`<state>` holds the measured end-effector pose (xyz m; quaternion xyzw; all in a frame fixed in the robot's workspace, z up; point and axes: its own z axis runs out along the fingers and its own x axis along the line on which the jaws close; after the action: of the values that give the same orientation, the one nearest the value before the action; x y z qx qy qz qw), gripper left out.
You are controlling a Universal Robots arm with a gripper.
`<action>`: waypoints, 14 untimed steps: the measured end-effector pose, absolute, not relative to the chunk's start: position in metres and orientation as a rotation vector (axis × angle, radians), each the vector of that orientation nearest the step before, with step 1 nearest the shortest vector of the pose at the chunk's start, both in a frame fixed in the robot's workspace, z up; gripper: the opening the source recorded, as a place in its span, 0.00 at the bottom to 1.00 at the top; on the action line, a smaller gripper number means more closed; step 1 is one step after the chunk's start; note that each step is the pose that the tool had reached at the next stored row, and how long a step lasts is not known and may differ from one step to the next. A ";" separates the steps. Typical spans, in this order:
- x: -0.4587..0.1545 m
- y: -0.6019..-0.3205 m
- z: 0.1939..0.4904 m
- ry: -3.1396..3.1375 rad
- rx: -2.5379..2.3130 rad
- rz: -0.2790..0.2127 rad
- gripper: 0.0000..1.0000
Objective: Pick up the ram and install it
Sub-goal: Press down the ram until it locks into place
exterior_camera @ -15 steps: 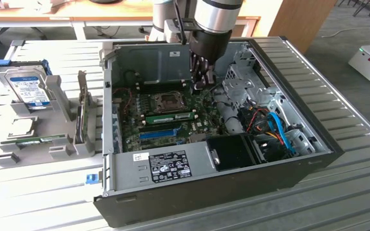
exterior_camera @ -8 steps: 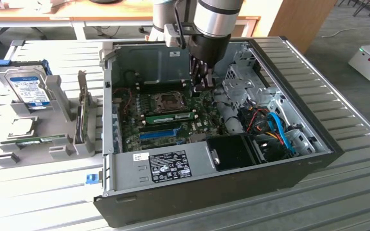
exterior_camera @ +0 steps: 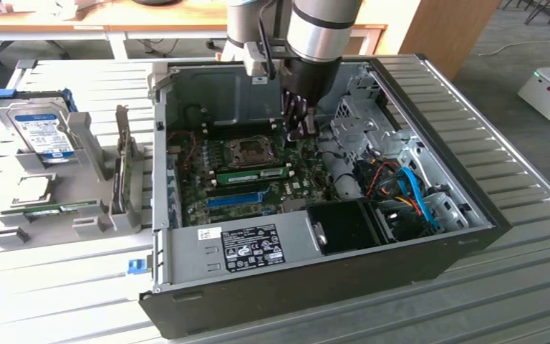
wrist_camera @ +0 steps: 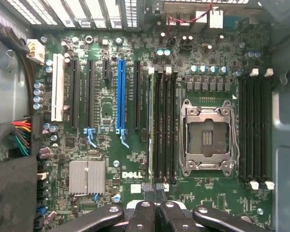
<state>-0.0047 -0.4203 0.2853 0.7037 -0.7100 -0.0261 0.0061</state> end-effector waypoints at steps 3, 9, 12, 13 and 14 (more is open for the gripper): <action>-0.005 -0.420 0.282 -2.222 2.202 -0.081 0.11; -0.005 -0.420 0.275 -2.222 2.202 -0.081 0.11; -0.005 -0.420 0.271 -2.222 2.203 -0.081 0.11; -0.005 -0.420 0.270 -2.222 2.203 -0.081 0.11; -0.005 -0.420 0.269 -2.222 2.203 -0.081 0.11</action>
<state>-0.0048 -0.4203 0.2691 0.7037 -0.7100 -0.0258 0.0058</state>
